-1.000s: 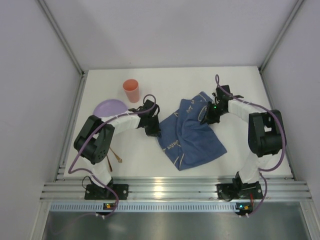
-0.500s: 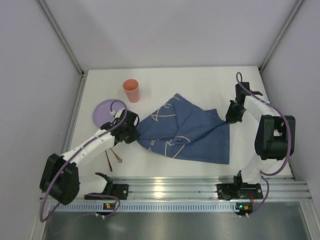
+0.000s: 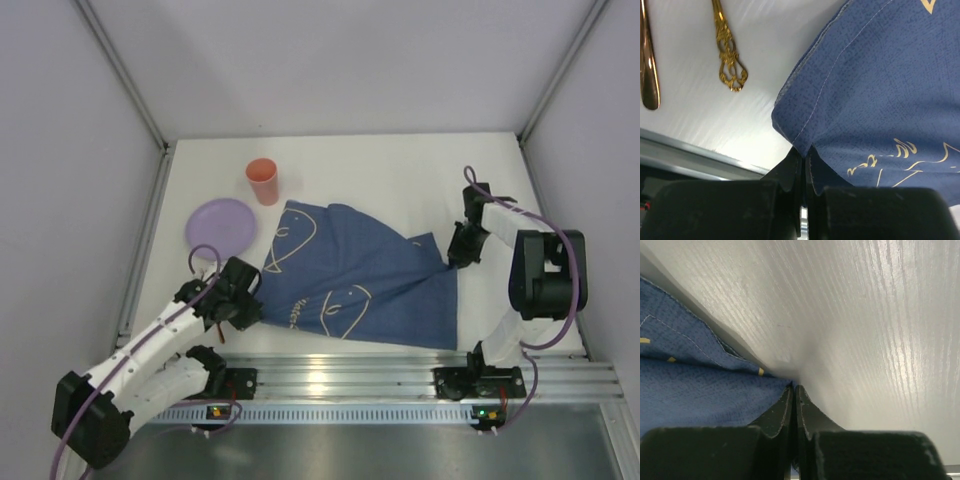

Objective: Set the dinner table for one person

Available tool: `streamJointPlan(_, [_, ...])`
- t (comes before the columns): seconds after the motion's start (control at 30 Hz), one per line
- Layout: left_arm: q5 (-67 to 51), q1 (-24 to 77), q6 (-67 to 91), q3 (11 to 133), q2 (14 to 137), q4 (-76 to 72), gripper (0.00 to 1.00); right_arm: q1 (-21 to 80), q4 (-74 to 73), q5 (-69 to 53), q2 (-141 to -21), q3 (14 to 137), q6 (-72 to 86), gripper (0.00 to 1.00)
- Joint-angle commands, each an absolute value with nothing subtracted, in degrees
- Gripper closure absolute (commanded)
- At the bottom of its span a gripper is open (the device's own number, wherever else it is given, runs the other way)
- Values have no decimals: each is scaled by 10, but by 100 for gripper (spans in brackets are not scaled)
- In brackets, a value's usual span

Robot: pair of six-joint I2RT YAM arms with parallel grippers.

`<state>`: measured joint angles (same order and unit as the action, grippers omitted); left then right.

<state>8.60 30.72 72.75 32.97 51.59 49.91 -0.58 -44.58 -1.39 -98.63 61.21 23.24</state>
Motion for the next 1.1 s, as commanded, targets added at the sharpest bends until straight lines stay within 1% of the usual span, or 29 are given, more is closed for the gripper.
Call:
streamJointPlan(0.0, [114,323,799,327,482,594,100,25,-440,9,-976,639,236,100])
streamJointPlan(0.03, [115,327,811,327,473,597,100,36,-439,4,-971,640,236,90])
streamJointPlan(0.07, [113,328,812,326,469,592,98,60,-440,3,-962,642,236,76])
streamJointPlan(0.1, [109,328,810,326,470,588,87,72,-444,4,-956,644,237,59])
streamJointPlan(0.13, [107,329,800,329,478,584,76,84,-449,3,-951,649,239,36])
streamJointPlan(0.17, [106,329,794,332,484,574,55,100,-462,22,-939,660,247,27])
streamJointPlan(0.2, [107,330,782,344,497,573,44,104,-467,27,-933,666,248,19])
streamJointPlan(0.23, [111,330,779,352,504,577,36,105,-472,32,-927,675,250,13])
streamJointPlan(0.27, [119,332,775,361,510,583,31,105,-483,46,-919,697,252,11])
streamJointPlan(0.3, [123,332,767,379,518,586,24,105,-490,57,-918,712,251,9])
streamJointPlan(0.37, [131,334,757,395,526,588,22,104,-498,80,-922,757,244,7])
streamJointPlan(0.53, [137,333,722,434,563,586,22,102,-477,54,-976,823,240,6])
streamJointPlan(0.67, [125,333,703,446,598,570,24,102,-450,38,-1061,838,250,7])
streamJointPlan(0.87, [119,334,679,459,632,553,25,120,-417,6,-1121,828,258,11])
streamJointPlan(0.9, [120,333,668,463,637,552,25,123,-415,4,-1124,828,258,13])
streamJointPlan(1.07, [134,333,645,473,656,548,25,155,-417,3,-1132,831,261,18])
